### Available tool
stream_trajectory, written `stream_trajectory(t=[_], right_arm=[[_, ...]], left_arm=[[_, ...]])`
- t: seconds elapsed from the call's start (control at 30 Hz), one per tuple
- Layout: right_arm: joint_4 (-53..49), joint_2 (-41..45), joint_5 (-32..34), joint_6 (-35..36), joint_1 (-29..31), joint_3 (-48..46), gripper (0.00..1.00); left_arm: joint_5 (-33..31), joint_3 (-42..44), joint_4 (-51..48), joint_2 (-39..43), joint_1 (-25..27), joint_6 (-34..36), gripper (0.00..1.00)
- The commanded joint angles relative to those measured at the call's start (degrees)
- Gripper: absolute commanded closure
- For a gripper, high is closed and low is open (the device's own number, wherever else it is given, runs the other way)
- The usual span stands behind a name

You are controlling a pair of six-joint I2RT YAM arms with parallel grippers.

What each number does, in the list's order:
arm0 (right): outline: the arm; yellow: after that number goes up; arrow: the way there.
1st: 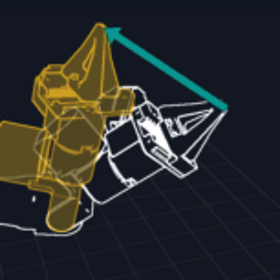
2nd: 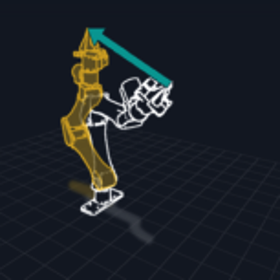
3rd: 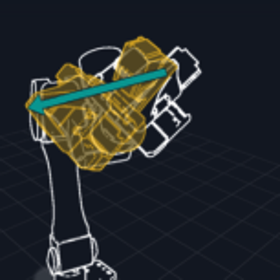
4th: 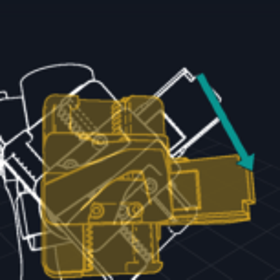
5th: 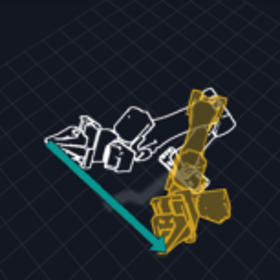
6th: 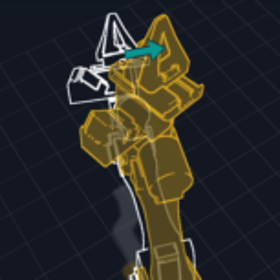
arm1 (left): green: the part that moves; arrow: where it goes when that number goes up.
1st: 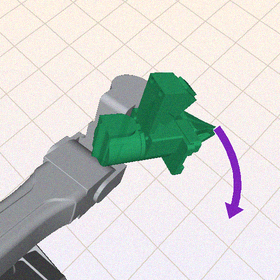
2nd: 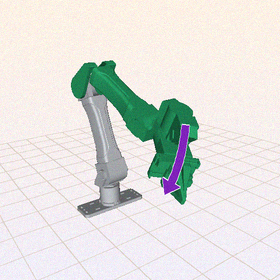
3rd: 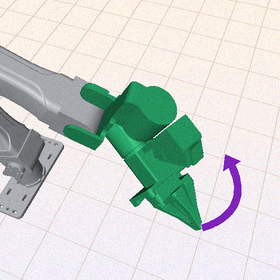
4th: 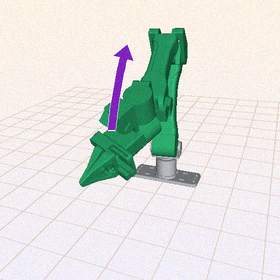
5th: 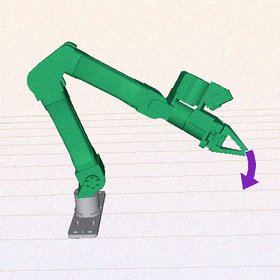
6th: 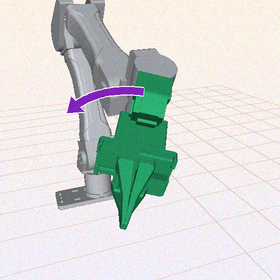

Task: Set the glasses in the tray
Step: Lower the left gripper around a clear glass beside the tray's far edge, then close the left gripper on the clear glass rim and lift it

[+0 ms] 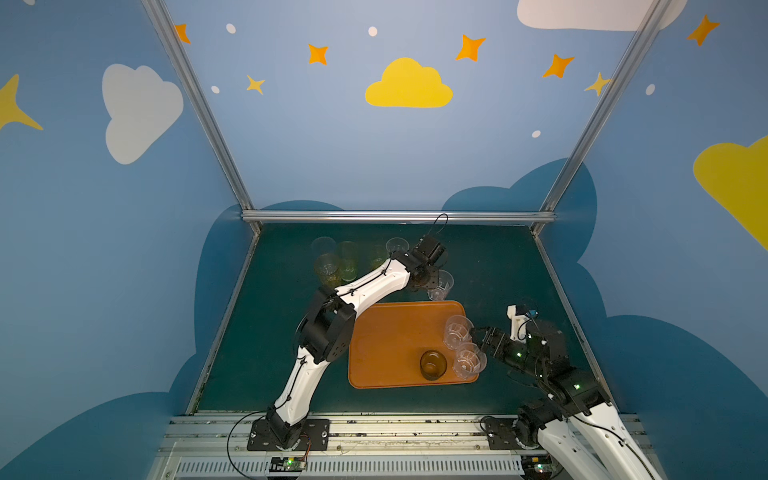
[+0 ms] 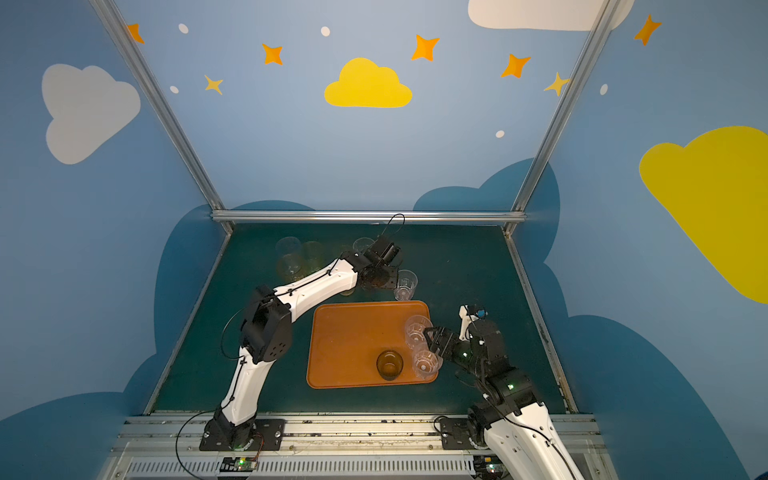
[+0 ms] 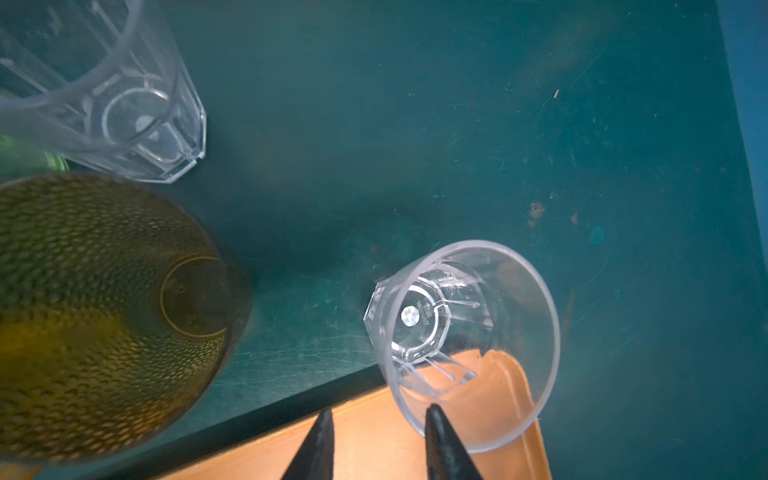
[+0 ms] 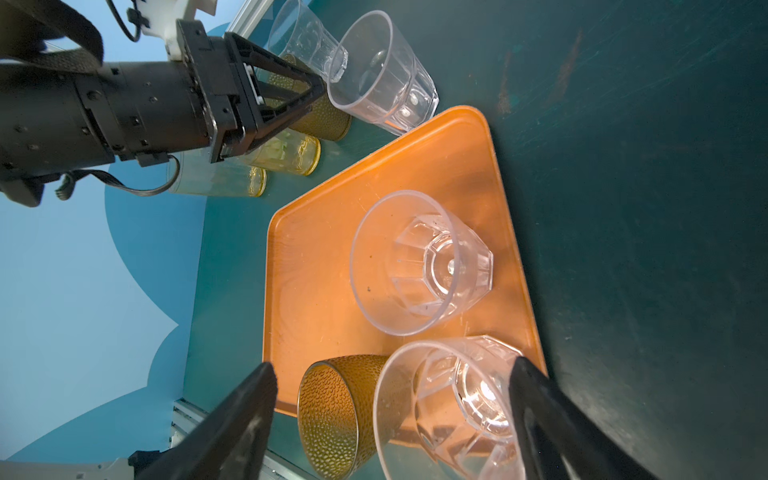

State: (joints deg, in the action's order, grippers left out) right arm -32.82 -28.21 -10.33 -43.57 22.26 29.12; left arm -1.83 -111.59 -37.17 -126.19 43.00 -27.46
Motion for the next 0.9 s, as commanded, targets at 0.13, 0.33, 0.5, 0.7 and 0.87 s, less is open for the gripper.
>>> stream_trajectory(t=[0.13,0.33,0.5,0.7,0.87], right_arm=[[-1.5,0.9,1.6,-0.3,-0.2,-0.7,0.14],[-1.5,1.1,1.9,-0.7,-0.2,-0.9,0.14],[-1.7,1.4,2.1,-0.8,-0.2,-1.1,0.14],[-2.0,1.8,2.5,-0.9,-0.3,-1.4,0.14],[-2.2,1.9,2.6,-0.9,-0.3,-1.3,0.14]], left_arm=[[-0.4,-3.0,-2.6,-2.8,-0.3,1.8,0.68],[-0.7,-5.3,-4.0,-4.9,-0.3,2.8,0.83],[-1.2,-6.5,-4.9,-5.9,-0.3,3.5,0.9],[-1.6,-8.1,-6.5,-7.5,-0.2,3.9,0.9],[-2.8,-9.2,-7.2,-8.2,0.2,4.5,0.87]])
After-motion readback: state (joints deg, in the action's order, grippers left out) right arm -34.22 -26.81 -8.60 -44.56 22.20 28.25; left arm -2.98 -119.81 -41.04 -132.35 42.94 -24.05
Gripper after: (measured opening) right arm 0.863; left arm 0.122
